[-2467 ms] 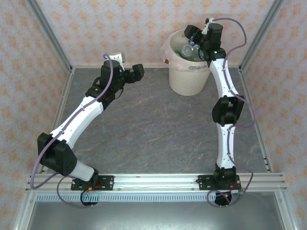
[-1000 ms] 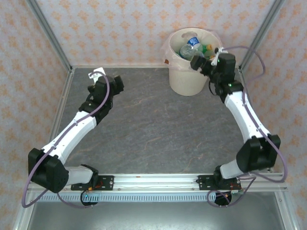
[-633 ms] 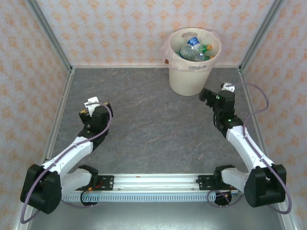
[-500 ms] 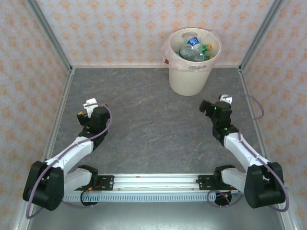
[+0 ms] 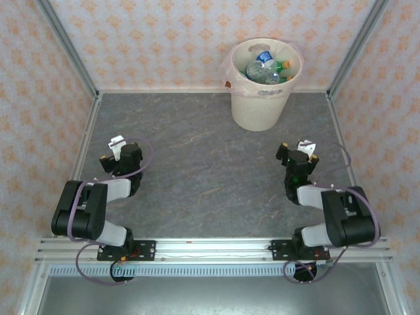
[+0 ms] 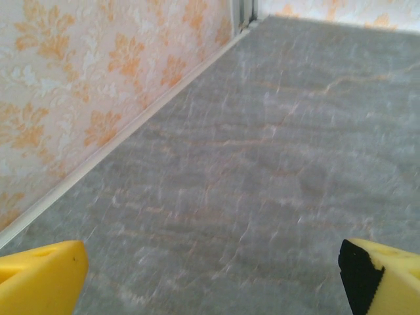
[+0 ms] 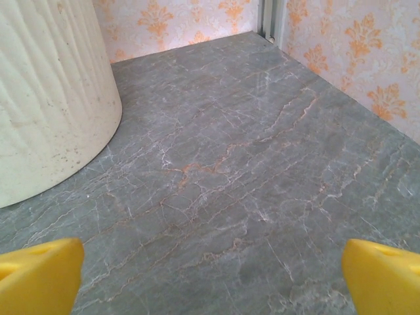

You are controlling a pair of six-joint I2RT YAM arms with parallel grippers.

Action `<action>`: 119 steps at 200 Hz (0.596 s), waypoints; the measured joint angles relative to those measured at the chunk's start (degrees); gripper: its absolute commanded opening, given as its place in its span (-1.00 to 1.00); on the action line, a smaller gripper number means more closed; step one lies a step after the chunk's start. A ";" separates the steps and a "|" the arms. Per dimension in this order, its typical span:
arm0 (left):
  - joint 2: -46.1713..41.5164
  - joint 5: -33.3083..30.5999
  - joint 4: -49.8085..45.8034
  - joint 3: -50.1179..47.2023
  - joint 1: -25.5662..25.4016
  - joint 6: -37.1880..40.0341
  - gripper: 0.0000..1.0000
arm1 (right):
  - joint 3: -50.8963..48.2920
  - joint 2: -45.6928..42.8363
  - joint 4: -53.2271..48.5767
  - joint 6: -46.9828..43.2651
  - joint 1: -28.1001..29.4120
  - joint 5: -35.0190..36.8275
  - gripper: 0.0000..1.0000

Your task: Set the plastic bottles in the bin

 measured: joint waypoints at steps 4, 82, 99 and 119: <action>0.31 0.68 0.52 0.17 0.15 0.07 0.99 | 0.15 0.76 0.92 -0.35 -0.04 -0.02 0.99; 2.27 15.78 26.38 -13.11 0.76 4.02 0.99 | -9.16 3.69 21.27 -3.50 -3.15 -8.00 0.99; 2.91 16.81 28.76 -13.51 0.76 4.39 0.99 | -8.37 3.96 22.08 -3.74 -3.19 -9.66 1.00; 2.95 17.33 31.65 -13.44 0.74 4.61 0.99 | -6.93 3.96 22.21 -3.72 -3.74 -11.06 1.00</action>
